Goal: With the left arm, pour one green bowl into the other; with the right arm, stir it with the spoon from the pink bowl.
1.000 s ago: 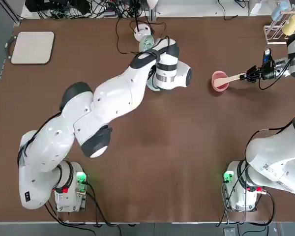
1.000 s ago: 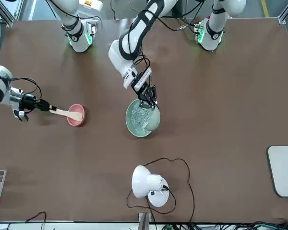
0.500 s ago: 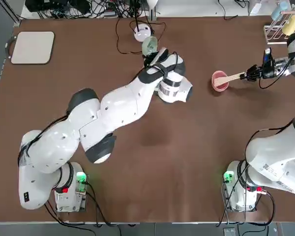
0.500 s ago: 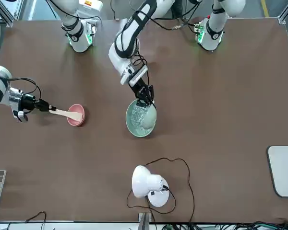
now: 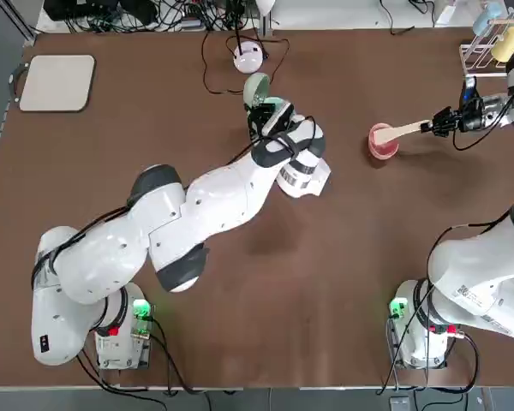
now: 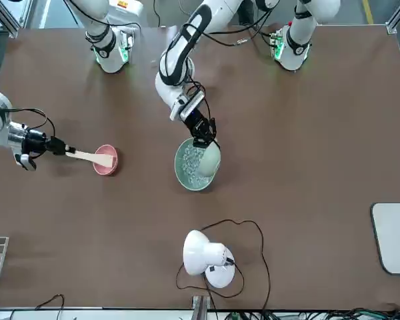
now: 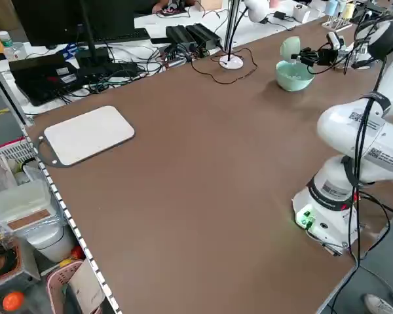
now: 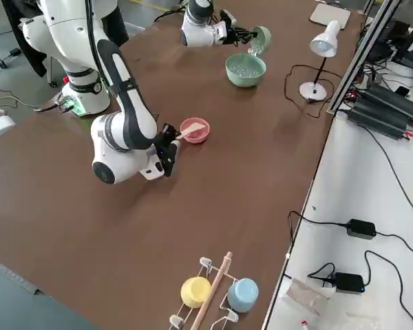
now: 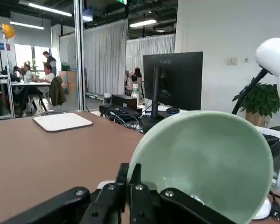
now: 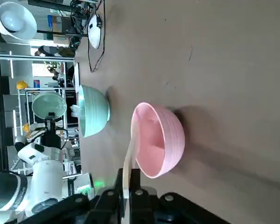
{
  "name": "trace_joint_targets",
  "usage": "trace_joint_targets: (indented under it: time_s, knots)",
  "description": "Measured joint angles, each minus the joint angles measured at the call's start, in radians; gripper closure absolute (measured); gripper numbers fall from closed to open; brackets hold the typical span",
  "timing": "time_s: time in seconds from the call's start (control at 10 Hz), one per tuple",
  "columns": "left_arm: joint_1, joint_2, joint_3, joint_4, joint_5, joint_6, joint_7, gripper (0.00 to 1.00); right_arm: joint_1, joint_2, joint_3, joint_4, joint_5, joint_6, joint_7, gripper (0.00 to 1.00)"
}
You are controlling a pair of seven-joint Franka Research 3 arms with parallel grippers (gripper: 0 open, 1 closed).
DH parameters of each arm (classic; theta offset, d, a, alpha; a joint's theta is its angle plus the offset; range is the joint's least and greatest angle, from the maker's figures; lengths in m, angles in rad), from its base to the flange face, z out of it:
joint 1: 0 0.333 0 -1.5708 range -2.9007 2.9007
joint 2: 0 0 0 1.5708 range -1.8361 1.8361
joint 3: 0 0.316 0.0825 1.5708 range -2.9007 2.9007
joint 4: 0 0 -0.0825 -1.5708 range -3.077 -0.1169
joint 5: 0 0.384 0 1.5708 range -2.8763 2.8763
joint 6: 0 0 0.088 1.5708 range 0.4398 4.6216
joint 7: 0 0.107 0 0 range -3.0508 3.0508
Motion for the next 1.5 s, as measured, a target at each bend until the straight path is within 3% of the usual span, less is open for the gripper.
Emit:
trace_joint_targets:
  time_s: [0.7,1.3,1.5]
  knots:
    - [-0.021,0.014,0.003,0.003,0.026,-0.070,0.054,0.95,0.021,-0.165,0.008,0.033,-0.011,-0.057,0.239,0.94]
    - [-0.020,0.014,0.007,0.011,0.030,-0.074,0.118,0.95,0.273,-0.264,0.020,0.189,-0.119,-0.031,0.720,0.94]
    - [-0.013,-0.006,0.001,0.026,-0.110,-0.077,0.146,0.95,0.334,-0.269,0.020,0.241,-0.143,-0.017,0.828,0.94]
